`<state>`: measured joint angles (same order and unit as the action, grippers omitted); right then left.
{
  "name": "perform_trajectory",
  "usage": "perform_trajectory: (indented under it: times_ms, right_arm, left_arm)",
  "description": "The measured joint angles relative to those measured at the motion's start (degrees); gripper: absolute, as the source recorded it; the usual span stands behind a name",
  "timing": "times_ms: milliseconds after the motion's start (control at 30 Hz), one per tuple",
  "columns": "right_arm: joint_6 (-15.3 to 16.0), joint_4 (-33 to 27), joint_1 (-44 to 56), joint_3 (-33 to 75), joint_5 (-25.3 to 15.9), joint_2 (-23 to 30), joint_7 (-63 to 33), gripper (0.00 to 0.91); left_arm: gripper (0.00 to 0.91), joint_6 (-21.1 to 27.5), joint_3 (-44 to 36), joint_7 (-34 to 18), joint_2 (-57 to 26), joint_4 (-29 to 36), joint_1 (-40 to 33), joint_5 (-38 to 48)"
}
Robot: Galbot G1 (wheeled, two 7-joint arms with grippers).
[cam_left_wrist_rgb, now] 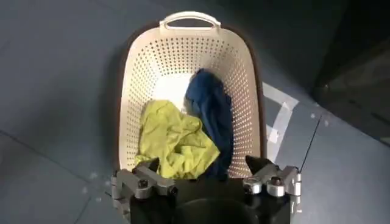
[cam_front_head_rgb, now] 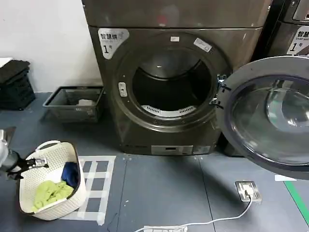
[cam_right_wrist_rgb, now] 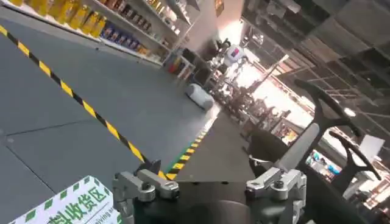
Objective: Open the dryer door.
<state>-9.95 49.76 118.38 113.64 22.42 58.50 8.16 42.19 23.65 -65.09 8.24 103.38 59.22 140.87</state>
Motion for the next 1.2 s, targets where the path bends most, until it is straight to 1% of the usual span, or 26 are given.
perform_trajectory:
  times_ms: [400,1200]
  right_arm:
    - [0.12,-0.96,0.09,0.52,0.22,-0.77,0.26,0.907]
    - [-0.48,-1.59,0.28,0.98,-0.25,-0.53,1.05,0.907]
  left_arm:
    - [0.907,0.00,-0.02,0.00,-0.03,-0.82,0.07,-0.33]
    - [0.907,0.00,-0.74,-0.02,0.78,-0.07,0.26,0.11]
